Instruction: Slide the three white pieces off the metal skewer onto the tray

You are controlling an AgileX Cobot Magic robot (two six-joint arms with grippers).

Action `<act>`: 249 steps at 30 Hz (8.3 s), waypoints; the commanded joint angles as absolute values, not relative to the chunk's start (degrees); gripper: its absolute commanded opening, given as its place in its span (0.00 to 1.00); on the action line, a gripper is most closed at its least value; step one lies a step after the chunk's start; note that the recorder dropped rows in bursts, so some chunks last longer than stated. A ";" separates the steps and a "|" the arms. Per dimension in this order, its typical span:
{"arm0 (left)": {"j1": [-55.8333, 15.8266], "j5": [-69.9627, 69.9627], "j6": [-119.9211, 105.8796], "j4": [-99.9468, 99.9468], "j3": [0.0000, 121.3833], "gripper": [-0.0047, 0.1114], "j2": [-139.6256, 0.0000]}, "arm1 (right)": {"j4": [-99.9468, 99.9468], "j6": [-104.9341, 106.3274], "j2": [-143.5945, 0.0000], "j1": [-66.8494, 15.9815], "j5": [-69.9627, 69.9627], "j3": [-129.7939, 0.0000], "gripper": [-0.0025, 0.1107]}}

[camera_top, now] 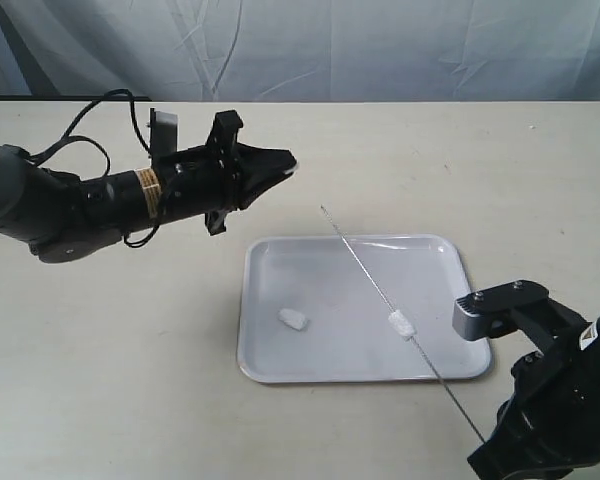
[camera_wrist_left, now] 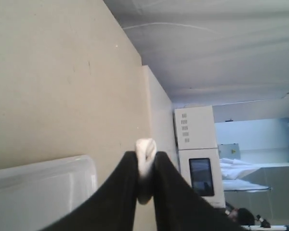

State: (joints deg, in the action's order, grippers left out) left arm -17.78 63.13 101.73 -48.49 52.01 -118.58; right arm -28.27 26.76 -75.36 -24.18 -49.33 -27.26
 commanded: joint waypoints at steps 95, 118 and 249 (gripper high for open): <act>-30.81 66.21 104.49 -68.78 52.12 0.36 -115.63 | -30.14 26.79 -75.89 -23.99 -48.28 -35.79 0.02; -34.40 62.07 102.34 -62.54 52.12 0.32 -115.63 | -30.38 26.79 -75.89 -23.99 -48.64 -35.79 0.02; -27.51 38.93 91.34 -73.71 56.60 0.34 -115.63 | -19.56 19.48 -108.22 -23.99 -49.86 -53.97 0.13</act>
